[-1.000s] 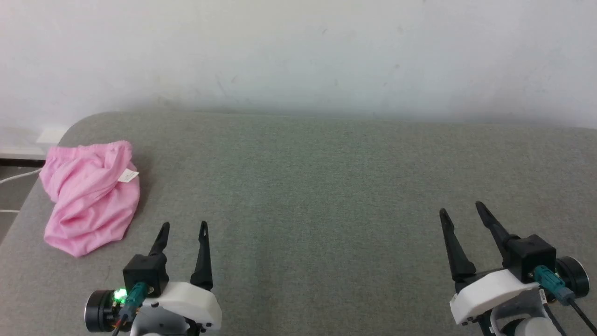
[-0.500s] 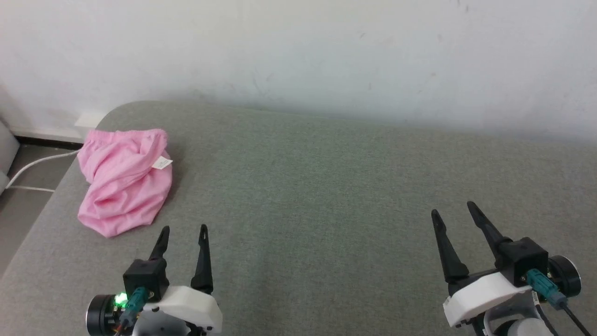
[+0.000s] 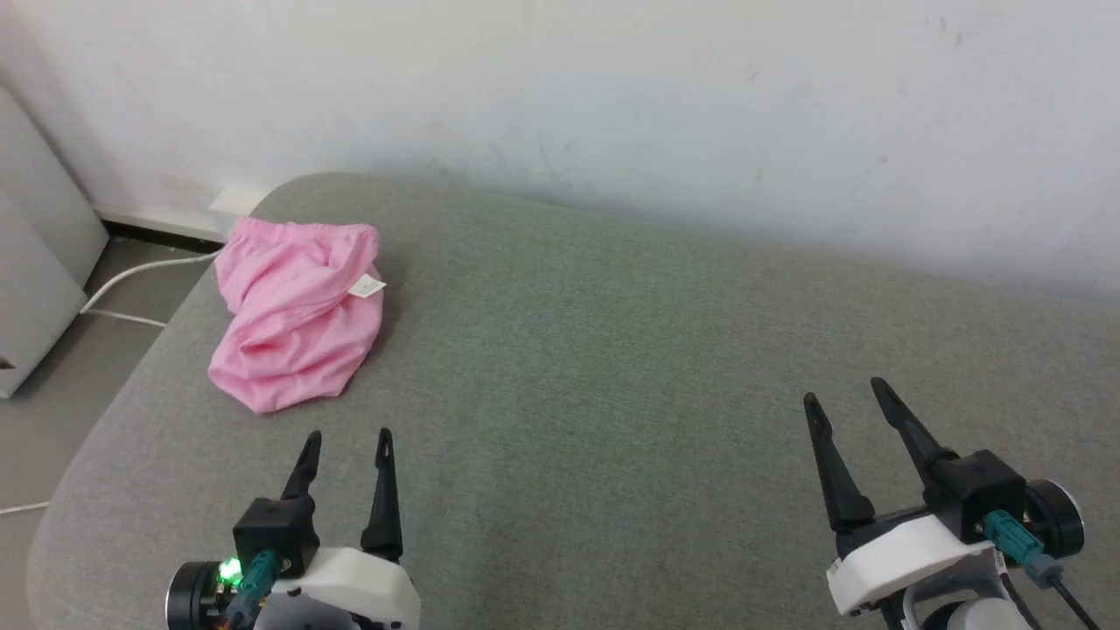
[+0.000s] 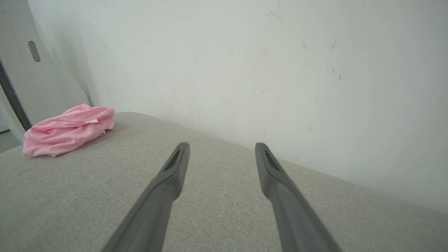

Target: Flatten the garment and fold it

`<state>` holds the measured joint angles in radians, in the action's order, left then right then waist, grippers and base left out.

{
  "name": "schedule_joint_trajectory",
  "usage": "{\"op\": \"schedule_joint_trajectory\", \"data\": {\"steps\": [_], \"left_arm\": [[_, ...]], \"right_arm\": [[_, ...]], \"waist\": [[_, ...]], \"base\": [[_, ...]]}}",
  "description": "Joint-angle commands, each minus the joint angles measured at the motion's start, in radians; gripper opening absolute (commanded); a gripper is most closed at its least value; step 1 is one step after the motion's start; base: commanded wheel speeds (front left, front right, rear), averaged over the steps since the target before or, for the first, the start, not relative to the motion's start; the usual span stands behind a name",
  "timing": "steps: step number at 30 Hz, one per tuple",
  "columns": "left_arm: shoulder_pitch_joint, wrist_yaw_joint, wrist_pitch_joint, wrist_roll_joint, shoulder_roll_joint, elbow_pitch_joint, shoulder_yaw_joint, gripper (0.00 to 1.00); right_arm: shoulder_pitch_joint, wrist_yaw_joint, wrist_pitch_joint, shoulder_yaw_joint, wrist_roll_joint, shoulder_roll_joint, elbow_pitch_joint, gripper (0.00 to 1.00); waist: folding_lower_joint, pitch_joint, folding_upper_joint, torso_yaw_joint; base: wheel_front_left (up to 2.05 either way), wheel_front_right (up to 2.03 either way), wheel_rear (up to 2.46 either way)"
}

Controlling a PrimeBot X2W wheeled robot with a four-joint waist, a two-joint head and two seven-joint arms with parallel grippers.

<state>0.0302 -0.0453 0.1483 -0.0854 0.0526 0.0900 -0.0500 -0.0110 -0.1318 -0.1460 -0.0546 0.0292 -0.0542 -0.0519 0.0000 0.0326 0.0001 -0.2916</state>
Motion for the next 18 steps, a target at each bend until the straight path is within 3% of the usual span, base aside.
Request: {"op": "schedule_joint_trajectory", "data": {"steps": [1,18], "left_arm": [[0.012,-0.005,0.011,-0.011,-0.001,0.007,-0.004,1.0],[0.007,-0.014,0.045,-0.026,-0.002,0.018,-0.023,1.0]], "right_arm": [[0.006,0.001,-0.014,-0.003,0.006,0.002,-0.005,1.0],[0.015,0.001,-0.047,-0.025,0.011,0.003,-0.016,1.0]], "waist": [[0.0,0.001,-0.0001,-0.024],[0.0,-0.011,-0.0001,-0.111]], "base": [[0.0,0.0,0.0],[0.0,0.0,0.0]]}}
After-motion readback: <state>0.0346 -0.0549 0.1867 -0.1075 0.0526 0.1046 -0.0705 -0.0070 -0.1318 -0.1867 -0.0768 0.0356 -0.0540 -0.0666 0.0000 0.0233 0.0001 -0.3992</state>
